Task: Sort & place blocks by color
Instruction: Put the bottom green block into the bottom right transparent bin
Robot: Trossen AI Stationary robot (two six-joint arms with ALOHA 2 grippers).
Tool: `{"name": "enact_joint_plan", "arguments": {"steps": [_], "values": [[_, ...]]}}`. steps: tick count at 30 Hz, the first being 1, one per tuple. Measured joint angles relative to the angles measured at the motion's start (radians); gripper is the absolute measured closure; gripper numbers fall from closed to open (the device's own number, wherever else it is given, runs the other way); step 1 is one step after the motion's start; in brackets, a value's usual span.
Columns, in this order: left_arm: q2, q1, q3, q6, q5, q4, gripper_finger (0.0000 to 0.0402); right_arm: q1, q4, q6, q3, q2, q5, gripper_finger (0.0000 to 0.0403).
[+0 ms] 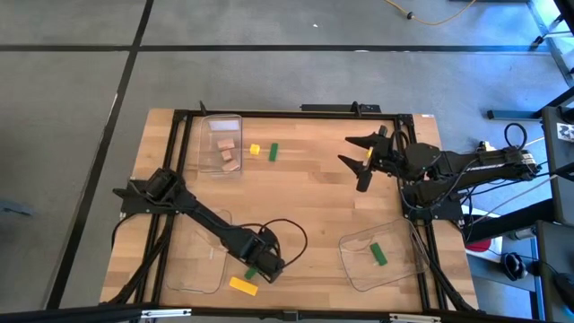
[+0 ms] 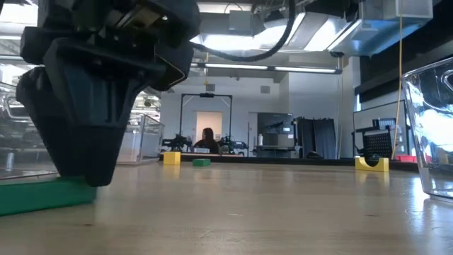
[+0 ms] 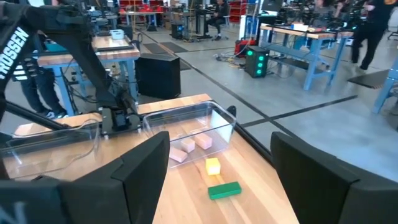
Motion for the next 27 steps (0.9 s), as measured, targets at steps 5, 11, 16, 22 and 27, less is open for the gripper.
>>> {"name": "enact_joint_plan", "arguments": {"steps": [5,11,16,22,27], "values": [[0.013,-0.001,0.001,-0.011,-0.003,0.007,0.0216,-0.011,-0.001,0.003,0.000,0.000,0.000,0.0122],[0.049,-0.012,0.007,0.016,0.032,0.013,0.0216,-0.019,-0.008,0.003,0.000,0.000,0.000,0.0122],[0.061,-0.024,0.007,0.076,0.020,0.008,0.0216,-0.019,-0.011,0.002,0.000,0.000,-0.001,0.0122],[0.056,-0.013,0.004,0.101,0.034,-0.013,0.0257,-0.019,-0.017,0.001,0.000,0.000,-0.001,0.0122],[0.044,0.003,0.002,0.170,0.056,-0.008,0.0315,-0.019,-0.022,0.002,0.000,0.000,-0.001,0.0122]]}}
